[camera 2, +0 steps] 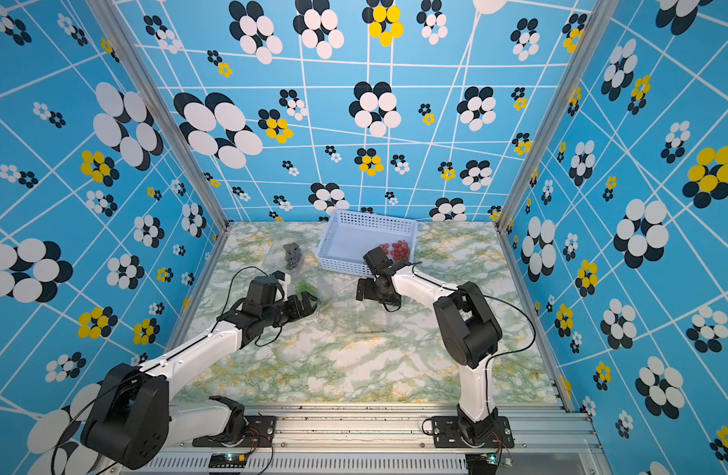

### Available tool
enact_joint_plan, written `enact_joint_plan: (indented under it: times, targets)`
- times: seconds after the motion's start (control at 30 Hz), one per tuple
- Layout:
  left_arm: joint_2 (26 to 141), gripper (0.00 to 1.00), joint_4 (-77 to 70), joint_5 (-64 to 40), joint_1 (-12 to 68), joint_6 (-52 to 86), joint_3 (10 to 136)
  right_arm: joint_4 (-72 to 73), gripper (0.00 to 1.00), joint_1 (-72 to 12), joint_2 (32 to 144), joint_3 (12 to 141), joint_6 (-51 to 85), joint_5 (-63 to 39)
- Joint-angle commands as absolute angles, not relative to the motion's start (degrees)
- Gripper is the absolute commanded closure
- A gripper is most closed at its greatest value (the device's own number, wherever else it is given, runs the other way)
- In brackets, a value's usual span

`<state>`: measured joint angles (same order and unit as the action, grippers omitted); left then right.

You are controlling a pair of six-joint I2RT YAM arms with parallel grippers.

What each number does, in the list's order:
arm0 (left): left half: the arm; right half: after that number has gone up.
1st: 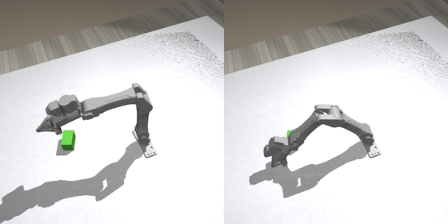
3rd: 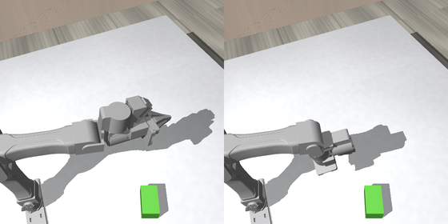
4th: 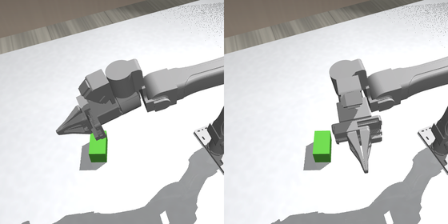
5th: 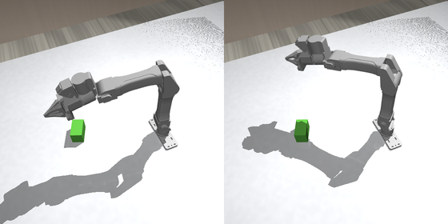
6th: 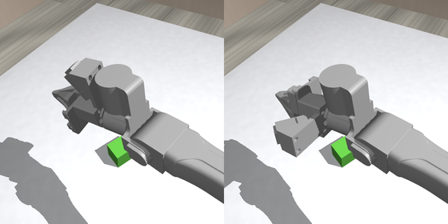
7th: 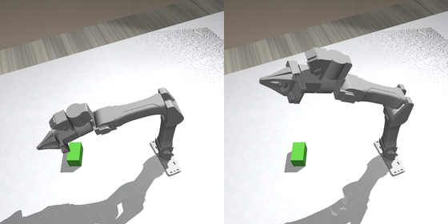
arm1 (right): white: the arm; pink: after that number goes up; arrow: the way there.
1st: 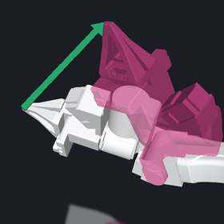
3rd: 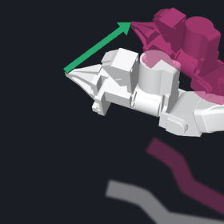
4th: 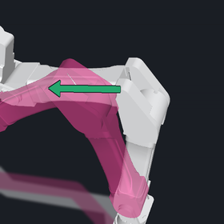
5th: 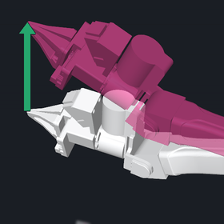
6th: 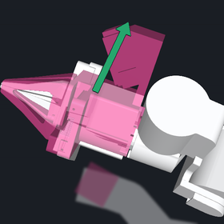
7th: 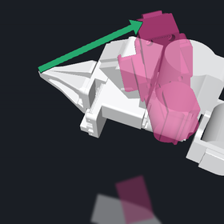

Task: Pack grapes into containers
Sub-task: Adjust the packing box at the center of the board.

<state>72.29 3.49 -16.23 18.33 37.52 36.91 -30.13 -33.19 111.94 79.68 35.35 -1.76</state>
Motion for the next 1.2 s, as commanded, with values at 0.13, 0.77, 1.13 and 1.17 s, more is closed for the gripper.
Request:
enact_joint_plan:
  times: [0.13, 0.77, 1.13, 1.17]
  targets:
    - [67.91, 0.00, 9.39, -15.60, 15.35, 36.24, 39.38, -32.01, 0.01, -32.52, 104.70, 73.74, 33.07, 0.75]
    - [77.88, 0.00, 4.53, -15.53, 6.75, 37.18, 43.84, -35.74, 0.01, -30.89, 104.06, 77.28, 28.18, 5.36]
    - [91.32, 0.01, 2.69, -15.92, 5.01, 36.60, 55.09, -34.07, 0.01, -30.14, 104.23, 77.23, 24.95, 3.46]
    - [92.46, 0.00, 3.10, -15.55, 5.01, 36.27, 56.39, -33.72, 0.01, -30.10, 104.24, 77.26, 24.80, 3.12]
